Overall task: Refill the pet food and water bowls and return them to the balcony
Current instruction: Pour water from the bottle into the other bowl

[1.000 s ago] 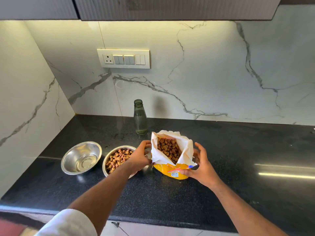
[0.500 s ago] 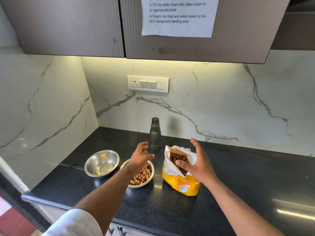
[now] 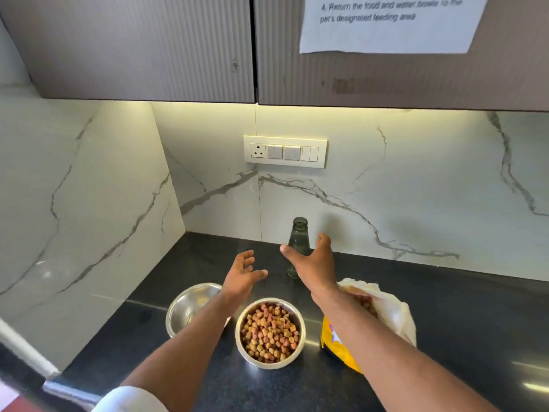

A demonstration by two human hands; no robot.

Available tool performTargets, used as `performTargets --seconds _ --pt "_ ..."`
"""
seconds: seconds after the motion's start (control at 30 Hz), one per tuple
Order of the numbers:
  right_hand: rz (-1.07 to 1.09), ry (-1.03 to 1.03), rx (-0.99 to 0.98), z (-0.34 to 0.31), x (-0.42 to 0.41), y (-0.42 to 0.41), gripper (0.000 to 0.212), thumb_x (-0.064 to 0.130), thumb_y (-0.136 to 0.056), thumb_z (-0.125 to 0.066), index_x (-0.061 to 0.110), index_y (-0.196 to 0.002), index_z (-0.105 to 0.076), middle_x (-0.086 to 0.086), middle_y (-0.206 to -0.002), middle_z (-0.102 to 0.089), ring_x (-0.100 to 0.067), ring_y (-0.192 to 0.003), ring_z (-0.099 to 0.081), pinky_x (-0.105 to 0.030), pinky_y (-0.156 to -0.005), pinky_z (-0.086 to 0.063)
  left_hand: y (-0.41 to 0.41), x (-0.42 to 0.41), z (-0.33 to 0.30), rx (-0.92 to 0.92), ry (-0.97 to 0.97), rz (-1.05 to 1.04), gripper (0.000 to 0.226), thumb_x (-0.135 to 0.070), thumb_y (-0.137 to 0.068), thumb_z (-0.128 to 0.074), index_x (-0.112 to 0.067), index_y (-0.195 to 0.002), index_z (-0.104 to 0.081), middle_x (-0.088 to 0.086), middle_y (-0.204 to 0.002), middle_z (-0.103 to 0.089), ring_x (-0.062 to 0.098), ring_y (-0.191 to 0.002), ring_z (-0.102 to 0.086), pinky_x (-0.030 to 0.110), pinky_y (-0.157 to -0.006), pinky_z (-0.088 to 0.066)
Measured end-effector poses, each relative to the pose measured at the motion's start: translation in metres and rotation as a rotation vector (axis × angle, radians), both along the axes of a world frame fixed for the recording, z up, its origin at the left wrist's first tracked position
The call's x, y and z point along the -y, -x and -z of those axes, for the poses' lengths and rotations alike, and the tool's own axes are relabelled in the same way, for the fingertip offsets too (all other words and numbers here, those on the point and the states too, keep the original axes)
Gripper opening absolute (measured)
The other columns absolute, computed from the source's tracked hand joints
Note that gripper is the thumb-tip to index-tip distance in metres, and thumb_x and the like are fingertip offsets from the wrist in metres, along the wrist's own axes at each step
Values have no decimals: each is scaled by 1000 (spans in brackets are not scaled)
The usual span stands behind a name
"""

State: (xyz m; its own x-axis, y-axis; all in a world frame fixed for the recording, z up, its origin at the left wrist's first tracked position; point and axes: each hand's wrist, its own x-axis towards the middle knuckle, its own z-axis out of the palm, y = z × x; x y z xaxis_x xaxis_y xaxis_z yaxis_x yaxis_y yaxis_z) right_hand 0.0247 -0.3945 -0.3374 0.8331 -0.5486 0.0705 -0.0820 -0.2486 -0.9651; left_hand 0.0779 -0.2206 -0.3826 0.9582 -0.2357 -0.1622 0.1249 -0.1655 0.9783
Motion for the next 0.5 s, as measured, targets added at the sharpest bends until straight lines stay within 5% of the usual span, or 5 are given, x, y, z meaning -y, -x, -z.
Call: performTargets --seconds 0.2,0.5 --pt "202 -8 -136 54 -27 -62 109 41 -73 -91 11 -157 -29 -12 -155 -44 -32 -140 -47 -50 -113 -46 -61 -16 18 -36 8 84 67 -10 -95 -70 -23 -152 -36 8 -159 -35 27 -144 -39 32 -102 -38" --pt "328 -7 -283 105 -8 -125 119 39 -71 -93 13 -162 -21 -12 -163 -35 -36 -146 -41 -53 -114 -43 -118 -6 58 -67 -20 199 68 -16 -93 -72 -30 -150 -37 2 -160 -37 25 -148 -35 42 -114 -37"
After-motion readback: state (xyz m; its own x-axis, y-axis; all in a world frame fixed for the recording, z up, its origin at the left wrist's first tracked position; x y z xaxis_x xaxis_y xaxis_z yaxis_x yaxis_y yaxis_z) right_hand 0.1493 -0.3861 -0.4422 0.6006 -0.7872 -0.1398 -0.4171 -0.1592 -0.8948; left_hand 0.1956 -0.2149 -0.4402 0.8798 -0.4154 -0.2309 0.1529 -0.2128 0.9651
